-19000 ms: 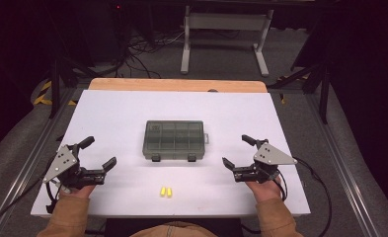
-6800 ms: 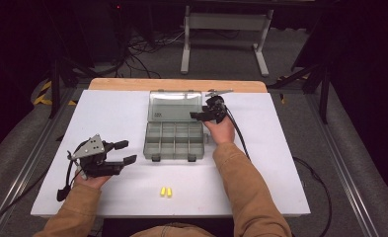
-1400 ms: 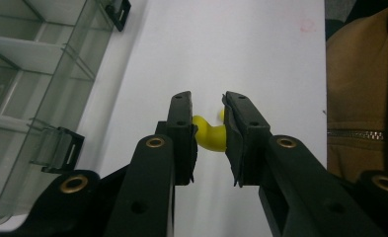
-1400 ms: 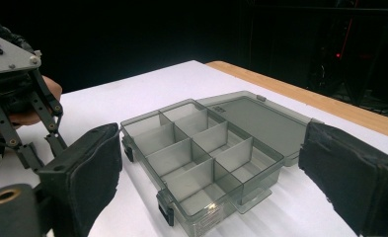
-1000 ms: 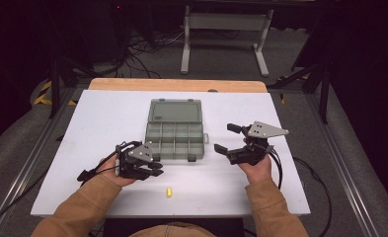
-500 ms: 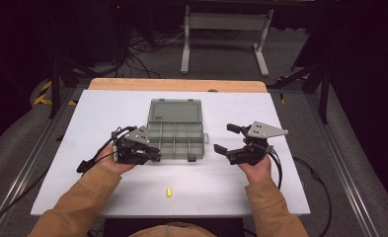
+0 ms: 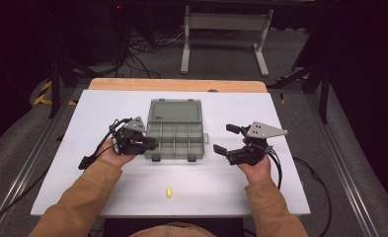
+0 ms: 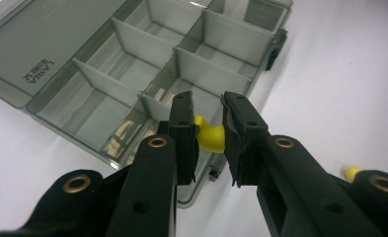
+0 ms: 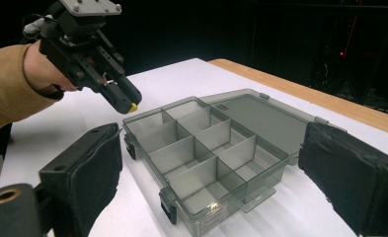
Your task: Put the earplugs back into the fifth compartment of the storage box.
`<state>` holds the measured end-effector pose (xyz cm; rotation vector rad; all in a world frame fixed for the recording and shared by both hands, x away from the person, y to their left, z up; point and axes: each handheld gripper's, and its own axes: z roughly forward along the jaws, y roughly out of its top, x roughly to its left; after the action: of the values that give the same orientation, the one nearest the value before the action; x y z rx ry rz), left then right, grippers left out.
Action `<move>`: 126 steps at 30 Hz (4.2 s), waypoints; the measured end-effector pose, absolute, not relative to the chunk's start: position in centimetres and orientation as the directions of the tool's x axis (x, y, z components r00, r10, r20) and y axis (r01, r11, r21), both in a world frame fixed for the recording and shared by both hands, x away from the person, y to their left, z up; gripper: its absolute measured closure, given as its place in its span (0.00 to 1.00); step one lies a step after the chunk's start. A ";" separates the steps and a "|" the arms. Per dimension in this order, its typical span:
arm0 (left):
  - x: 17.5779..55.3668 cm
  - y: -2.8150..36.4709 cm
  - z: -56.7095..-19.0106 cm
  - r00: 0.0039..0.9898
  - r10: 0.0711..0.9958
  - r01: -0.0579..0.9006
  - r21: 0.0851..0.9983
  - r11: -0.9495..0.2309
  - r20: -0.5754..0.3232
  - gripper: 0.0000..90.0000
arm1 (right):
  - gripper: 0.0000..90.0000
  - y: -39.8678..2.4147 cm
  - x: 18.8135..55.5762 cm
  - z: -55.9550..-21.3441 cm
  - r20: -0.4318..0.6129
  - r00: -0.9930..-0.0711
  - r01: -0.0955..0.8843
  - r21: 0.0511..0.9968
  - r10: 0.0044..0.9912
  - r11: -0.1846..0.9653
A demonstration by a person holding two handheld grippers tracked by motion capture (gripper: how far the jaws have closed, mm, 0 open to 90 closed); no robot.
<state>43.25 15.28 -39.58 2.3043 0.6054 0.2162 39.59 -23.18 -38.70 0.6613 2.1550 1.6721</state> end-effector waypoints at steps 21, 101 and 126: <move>45.7 15.4 -41.1 0.807 0.589 0.459 0.670 -0.583 -0.040 0.83 | 0.11 -23.1 39.6 -38.8 0.021 -0.839 0.157 0.966 0.544 0.204; 37.0 12.7 -40.5 0.946 0.318 0.264 0.721 -0.641 -0.064 0.13 | 0.11 -23.1 39.5 -38.8 0.021 -0.844 0.153 0.967 0.535 0.203; 35.6 10.7 -43.9 0.965 0.247 0.241 0.657 -0.714 -0.085 0.19 | 0.11 -23.2 39.5 -38.7 0.025 -0.844 0.153 0.968 0.535 0.197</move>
<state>35.65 10.67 -43.92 2.3931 0.3405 0.0117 39.48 -23.25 -38.71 0.6493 2.1605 1.6880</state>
